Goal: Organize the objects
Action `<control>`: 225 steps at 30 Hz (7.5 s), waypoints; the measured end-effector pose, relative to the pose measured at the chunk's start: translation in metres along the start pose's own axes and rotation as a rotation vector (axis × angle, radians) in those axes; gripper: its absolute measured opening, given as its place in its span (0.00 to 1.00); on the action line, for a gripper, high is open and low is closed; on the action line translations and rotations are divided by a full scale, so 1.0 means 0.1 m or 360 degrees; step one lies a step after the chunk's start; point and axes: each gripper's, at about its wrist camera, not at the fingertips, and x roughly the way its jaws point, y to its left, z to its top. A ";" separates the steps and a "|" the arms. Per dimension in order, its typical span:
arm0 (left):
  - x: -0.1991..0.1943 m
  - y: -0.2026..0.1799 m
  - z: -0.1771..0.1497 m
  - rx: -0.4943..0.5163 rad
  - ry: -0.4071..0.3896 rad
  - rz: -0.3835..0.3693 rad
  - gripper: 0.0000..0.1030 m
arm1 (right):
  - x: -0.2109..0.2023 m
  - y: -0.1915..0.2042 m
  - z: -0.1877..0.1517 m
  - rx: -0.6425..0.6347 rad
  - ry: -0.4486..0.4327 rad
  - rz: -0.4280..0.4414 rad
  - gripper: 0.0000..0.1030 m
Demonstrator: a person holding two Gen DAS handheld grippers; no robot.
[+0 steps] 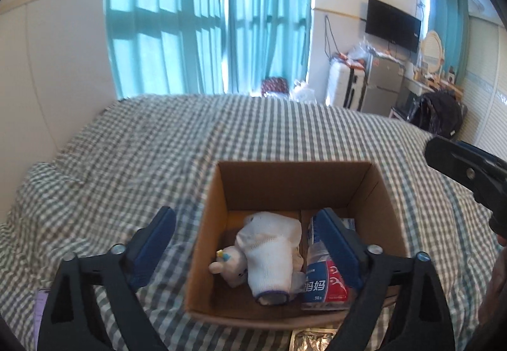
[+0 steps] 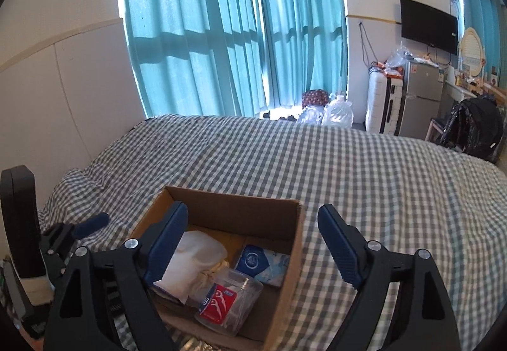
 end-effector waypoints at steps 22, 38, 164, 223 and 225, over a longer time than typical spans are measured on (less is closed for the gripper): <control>-1.05 0.04 -0.33 -0.0203 -0.0109 0.0315 1.00 | -1.27 0.22 -0.37 -0.0201 -0.0186 0.0086 1.00; -0.68 0.32 -1.70 -0.0247 0.0237 0.0448 1.00 | -0.72 0.11 -1.42 -0.0158 0.0001 0.0013 1.00; -0.59 0.00 -0.10 0.0041 -0.0110 -0.0258 0.17 | -0.75 0.65 -0.37 -0.0278 -0.0012 -0.0016 0.66; -0.85 0.09 0.32 0.0044 -0.0122 -0.0142 0.95 | -1.04 0.24 0.15 -0.0064 -0.0209 -0.0148 1.00; -1.05 0.13 0.29 0.0043 -0.0187 -0.0109 1.00 | -1.29 0.29 0.15 -0.0078 -0.0257 -0.0171 1.00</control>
